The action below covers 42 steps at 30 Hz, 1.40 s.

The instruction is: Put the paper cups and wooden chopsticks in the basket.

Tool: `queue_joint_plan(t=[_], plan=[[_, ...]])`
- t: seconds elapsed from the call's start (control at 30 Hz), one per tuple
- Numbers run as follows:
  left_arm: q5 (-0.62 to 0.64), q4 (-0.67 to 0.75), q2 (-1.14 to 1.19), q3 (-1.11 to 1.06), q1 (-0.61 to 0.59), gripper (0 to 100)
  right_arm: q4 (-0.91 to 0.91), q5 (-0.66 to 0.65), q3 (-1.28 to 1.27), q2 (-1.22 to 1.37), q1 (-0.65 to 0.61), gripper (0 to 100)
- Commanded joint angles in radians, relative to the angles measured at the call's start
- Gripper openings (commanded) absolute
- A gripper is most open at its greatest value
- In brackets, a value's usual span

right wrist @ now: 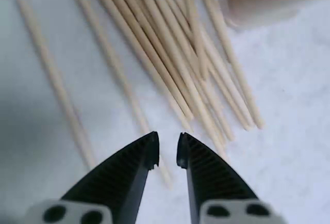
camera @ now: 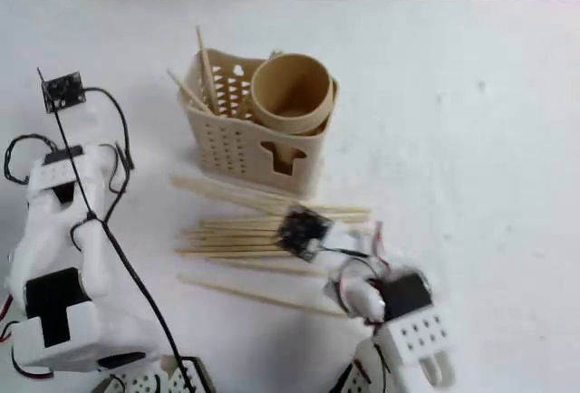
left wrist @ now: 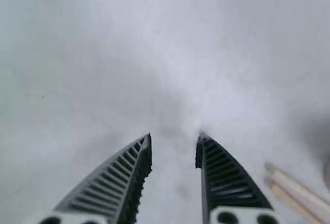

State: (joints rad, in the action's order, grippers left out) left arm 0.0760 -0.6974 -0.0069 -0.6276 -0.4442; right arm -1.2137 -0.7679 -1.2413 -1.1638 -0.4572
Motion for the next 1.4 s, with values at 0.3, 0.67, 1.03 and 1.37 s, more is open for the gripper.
queue_joint_plan(t=[0.3,0.67,1.03,1.37], plan=[[-0.012,0.081,0.113,0.058,-0.090,16,0.229,0.061,0.341,0.734,-0.466,9.1],[-0.011,-0.224,0.358,0.391,-0.094,15,0.298,0.041,0.466,0.987,-0.490,14.2],[-0.008,-0.230,0.367,0.400,-0.105,15,0.255,0.135,0.416,0.909,-0.521,14.2],[-0.008,-0.230,0.367,0.400,-0.105,15,0.262,0.167,0.334,0.869,-0.590,14.3]])
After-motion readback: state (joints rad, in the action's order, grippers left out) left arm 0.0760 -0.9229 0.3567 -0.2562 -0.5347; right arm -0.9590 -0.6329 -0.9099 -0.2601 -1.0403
